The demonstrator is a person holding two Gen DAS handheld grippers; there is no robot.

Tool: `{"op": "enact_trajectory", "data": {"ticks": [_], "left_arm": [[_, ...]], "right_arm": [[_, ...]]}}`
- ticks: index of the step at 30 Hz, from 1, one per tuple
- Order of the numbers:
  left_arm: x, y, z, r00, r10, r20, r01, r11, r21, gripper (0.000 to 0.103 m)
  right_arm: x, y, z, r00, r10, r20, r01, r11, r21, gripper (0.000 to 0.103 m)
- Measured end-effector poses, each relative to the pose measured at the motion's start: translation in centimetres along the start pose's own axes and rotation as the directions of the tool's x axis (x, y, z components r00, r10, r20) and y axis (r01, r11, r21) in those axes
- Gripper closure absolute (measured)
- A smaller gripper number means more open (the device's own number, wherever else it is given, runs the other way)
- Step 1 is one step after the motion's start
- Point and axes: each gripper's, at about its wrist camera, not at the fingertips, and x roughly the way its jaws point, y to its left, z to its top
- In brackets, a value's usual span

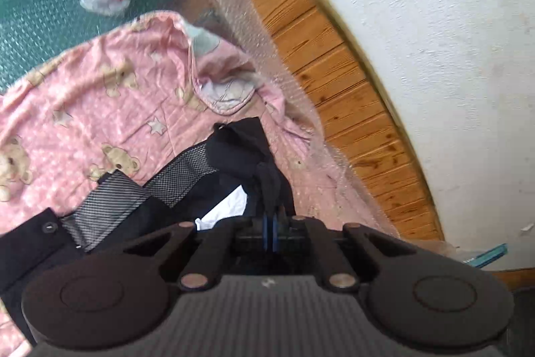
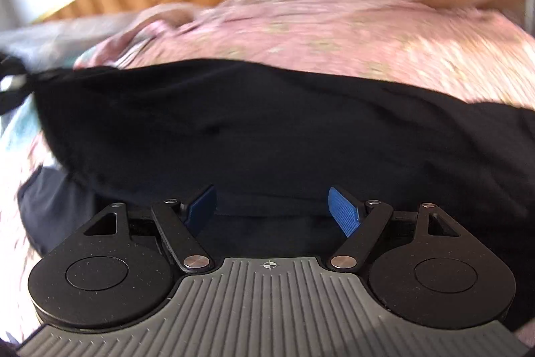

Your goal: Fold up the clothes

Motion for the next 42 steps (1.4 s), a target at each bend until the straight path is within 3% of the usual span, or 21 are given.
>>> {"op": "enact_trajectory", "data": {"ticks": [1,3,6,8,12,17,18,19,21,24,26,30,31,32,35,36,38,41,42], "left_arm": [[-0.9,0.9,-0.8,1.0,0.011,-0.002,-0.011,1.0,-0.011,0.1],[-2.7,2.8,-2.3,0.999,0.032,-0.007,-0.032,0.999,-0.033,0.1],[-3.3,4.7,-3.6,0.998,0.069,0.009,-0.068,0.994,-0.09,0.1],[-3.7,5.2,-4.2,0.995,0.091,0.028,-0.088,0.991,-0.1,0.1],[-4.3,4.7,-4.6,0.993,0.111,0.046,-0.107,0.991,-0.076,0.1],[-3.8,3.3,-4.6,0.988,0.137,0.068,-0.135,0.99,-0.044,0.099],[-3.7,2.9,-4.5,0.988,0.135,0.075,-0.133,0.99,-0.037,0.099],[-3.6,2.6,-4.3,0.988,0.13,0.085,-0.128,0.991,-0.03,0.099],[-3.9,2.0,-3.7,0.989,0.104,0.106,-0.102,0.994,-0.027,0.099],[-6.0,2.0,-3.4,0.989,0.057,0.136,-0.057,0.998,-0.003,0.1],[-7.9,3.0,-4.0,0.987,0.058,0.15,-0.06,0.998,0.01,0.1],[-8.6,7.5,-6.1,0.988,0.129,0.08,-0.128,0.992,-0.018,0.101],[-8.3,8.3,-6.4,0.989,0.138,0.062,-0.136,0.99,-0.027,0.101],[-8.0,9.1,-6.8,0.988,0.147,0.043,-0.145,0.989,-0.036,0.1],[-7.2,11.6,-7.8,0.985,0.172,-0.012,-0.172,0.983,-0.061,0.095],[-7.0,12.4,-8.2,0.983,0.18,-0.031,-0.182,0.981,-0.069,0.093],[-6.6,12.6,-7.8,0.985,0.169,-0.035,-0.171,0.982,-0.078,0.084],[-5.7,12.7,-7.4,0.99,0.134,-0.052,-0.139,0.985,-0.105,0.069],[-5.4,12.7,-7.2,0.991,0.122,-0.059,-0.128,0.985,-0.116,0.068]], "right_arm": [[-0.7,-3.3,0.0,0.999,-0.023,0.023,0.02,0.992,0.122,0.026],[-1.8,-10.0,-0.1,0.995,-0.078,0.054,0.054,0.932,0.358,0.026],[-2.4,-19.1,-0.4,0.983,-0.168,0.067,0.085,0.757,0.648,0.025],[-2.6,-23.5,-0.1,0.974,-0.215,0.073,0.09,0.658,0.747,0.025],[-0.8,-29.3,2.3,0.95,-0.312,0.007,0.196,0.614,0.765,0.018],[3.8,-33.9,4.7,0.946,-0.31,-0.097,0.272,0.593,0.758,0.019],[4.8,-34.4,4.9,0.945,-0.301,-0.125,0.287,0.589,0.756,0.038],[5.5,-34.6,5.1,0.947,-0.289,-0.143,0.294,0.59,0.752,0.065],[4.7,-34.0,6.2,0.954,-0.284,-0.099,0.263,0.626,0.735,0.098],[0.7,-32.3,7.8,0.963,-0.26,0.066,0.137,0.689,0.711,0.098],[-4.0,-31.1,7.1,0.945,-0.212,0.248,-0.023,0.714,0.699,0.099],[-7.4,-31.2,0.6,0.948,-0.175,0.264,-0.067,0.704,0.707,0.097],[-7.4,-31.5,-1.2,0.953,-0.18,0.245,-0.064,0.67,0.739,0.094],[-7.1,-32.0,-3.1,0.957,-0.187,0.22,-0.057,0.625,0.778,0.075],[-6.4,-33.3,-8.7,0.969,-0.2,0.144,-0.032,0.479,0.877,0.071],[-6.1,-33.7,-10.6,0.972,-0.201,0.118,-0.022,0.427,0.904,0.063],[-6.6,-33.3,-10.9,0.969,-0.204,0.138,-0.045,0.403,0.914,0.049],[-6.7,-32.2,-10.5,0.971,-0.194,0.139,-0.056,0.381,0.923,0.048],[-6.6,-31.9,-10.4,0.974,-0.186,0.13,-0.053,0.372,0.927,0.048]]}}
